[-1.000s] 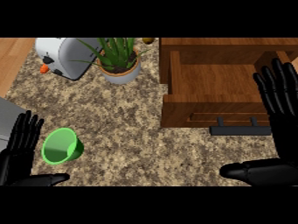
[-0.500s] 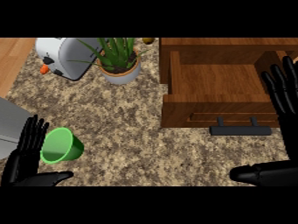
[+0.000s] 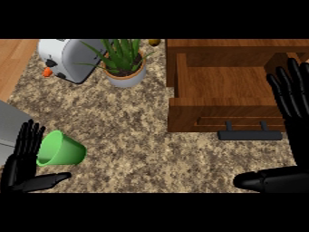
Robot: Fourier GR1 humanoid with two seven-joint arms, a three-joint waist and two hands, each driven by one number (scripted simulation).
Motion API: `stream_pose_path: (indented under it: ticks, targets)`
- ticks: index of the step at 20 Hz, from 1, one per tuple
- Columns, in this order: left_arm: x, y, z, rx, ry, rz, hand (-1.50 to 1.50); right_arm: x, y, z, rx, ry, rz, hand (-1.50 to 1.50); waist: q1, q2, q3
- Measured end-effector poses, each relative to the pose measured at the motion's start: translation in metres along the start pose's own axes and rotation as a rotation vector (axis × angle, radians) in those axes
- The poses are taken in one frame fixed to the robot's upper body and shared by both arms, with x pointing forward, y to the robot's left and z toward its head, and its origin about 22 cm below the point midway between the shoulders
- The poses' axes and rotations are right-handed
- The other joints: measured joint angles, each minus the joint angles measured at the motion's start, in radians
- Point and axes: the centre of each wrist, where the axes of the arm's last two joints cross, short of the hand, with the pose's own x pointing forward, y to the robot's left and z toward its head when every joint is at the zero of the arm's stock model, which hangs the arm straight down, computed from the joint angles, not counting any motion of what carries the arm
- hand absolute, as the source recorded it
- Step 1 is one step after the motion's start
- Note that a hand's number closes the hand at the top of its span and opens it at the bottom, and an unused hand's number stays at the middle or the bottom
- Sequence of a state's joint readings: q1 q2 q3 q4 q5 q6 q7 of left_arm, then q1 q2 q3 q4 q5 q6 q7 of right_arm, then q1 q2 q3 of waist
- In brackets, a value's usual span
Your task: Pick up the cup, place it into the drawer and close the drawer
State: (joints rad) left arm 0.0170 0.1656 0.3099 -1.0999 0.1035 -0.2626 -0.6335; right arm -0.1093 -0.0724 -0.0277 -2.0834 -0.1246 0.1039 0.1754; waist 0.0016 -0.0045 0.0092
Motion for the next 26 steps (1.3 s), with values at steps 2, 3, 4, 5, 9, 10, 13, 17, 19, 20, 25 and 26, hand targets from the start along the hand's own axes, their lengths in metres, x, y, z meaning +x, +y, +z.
stream_pose_path:
  ticks: [2, 3, 4, 5, 9, 10, 13, 17, 19, 20, 25, 26]
  targets:
    - [-0.005, 0.004, -0.001, 0.007, 0.001, -0.009, -1.5, -0.003, 0.002, 0.001, 0.006, 0.003, -0.002, -1.5, 0.0, 0.0, 0.001]
    - [-0.005, 0.007, 0.0, 0.007, 0.007, -0.01, -1.5, -0.002, -0.001, 0.001, 0.003, 0.001, -0.001, -1.5, 0.0, 0.0, 0.0]
    - [-0.007, 0.007, 0.0, 0.009, 0.01, -0.011, -1.5, -0.003, -0.001, 0.004, 0.004, 0.003, 0.0, -1.5, 0.0, 0.0, 0.0]
    - [-0.012, 0.012, 0.005, 0.012, 0.011, -0.013, -1.5, -0.003, 0.002, 0.004, 0.002, 0.002, -0.001, -1.5, -0.001, 0.0, 0.001]
    - [-0.024, 0.012, 0.005, -0.005, 0.047, 0.007, -1.5, -0.005, -0.004, 0.002, 0.0, -0.001, 0.0, -1.5, -0.003, 0.003, -0.005]
    - [-0.028, 0.009, 0.007, -0.01, 0.051, 0.012, -1.5, -0.003, -0.004, 0.001, -0.001, -0.003, 0.001, -1.5, -0.003, 0.004, -0.006]
    - [-0.039, 0.002, 0.003, -0.021, 0.059, 0.036, -1.5, -0.005, -0.002, 0.004, 0.01, 0.004, -0.002, -1.5, -0.004, 0.004, -0.008]
    - [-0.045, -0.005, 0.004, -0.035, 0.058, 0.056, -1.5, 0.001, -0.006, 0.006, -0.003, 0.002, -0.007, -1.5, -0.004, 0.005, -0.009]
    - [-0.045, -0.004, -0.001, -0.034, 0.059, 0.067, -1.5, 0.002, -0.008, 0.01, 0.001, 0.0, -0.011, -1.5, -0.004, 0.005, -0.009]
    - [-0.046, -0.003, -0.003, -0.035, 0.062, 0.071, -1.5, 0.003, -0.004, 0.007, 0.001, 0.0, -0.01, -1.5, -0.004, 0.005, -0.009]
    - [-0.055, -0.012, -0.002, -0.024, 0.084, 0.104, -1.5, 0.004, -0.013, 0.006, 0.003, 0.005, -0.01, -1.5, -0.004, 0.005, -0.009]
    - [-0.056, -0.011, -0.005, -0.022, 0.086, 0.109, -1.5, 0.002, -0.011, 0.005, 0.003, 0.003, -0.012, -1.5, -0.005, 0.005, -0.01]
